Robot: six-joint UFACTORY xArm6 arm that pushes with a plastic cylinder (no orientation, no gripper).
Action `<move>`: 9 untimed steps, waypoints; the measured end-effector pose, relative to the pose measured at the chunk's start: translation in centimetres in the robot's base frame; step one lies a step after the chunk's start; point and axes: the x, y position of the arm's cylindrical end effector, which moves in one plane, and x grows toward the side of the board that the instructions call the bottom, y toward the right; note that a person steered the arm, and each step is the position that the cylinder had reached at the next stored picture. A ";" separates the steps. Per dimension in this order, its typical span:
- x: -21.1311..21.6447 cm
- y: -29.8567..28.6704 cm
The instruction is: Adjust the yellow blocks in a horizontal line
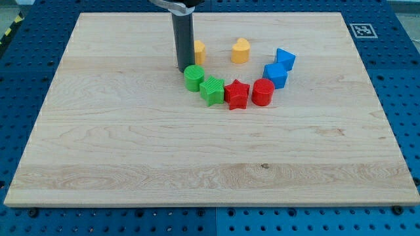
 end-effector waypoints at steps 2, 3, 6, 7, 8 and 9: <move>0.1 0.0; -3.2 -0.9; -9.5 -3.8; -10.4 -0.6; -9.3 1.4; -9.0 1.4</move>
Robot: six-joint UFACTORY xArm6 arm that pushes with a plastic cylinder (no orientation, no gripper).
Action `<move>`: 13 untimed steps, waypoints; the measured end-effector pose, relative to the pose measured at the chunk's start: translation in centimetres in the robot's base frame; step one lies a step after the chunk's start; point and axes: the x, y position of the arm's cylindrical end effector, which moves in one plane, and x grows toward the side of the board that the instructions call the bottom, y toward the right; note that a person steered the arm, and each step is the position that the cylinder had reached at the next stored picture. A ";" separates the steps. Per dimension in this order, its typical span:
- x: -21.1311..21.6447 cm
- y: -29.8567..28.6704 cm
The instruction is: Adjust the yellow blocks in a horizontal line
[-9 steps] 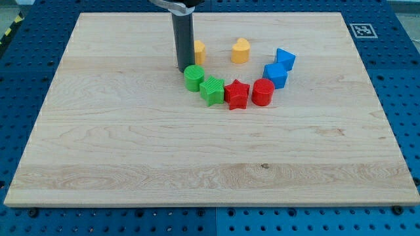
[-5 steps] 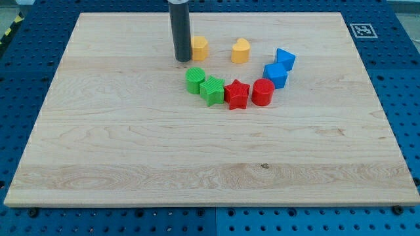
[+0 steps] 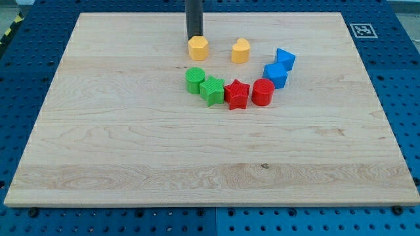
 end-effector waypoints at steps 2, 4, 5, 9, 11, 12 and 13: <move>1.0 0.0; 1.0 -3.2; 2.5 -2.3; -0.9 -0.1; -1.0 3.5; -2.5 5.2; -1.5 7.5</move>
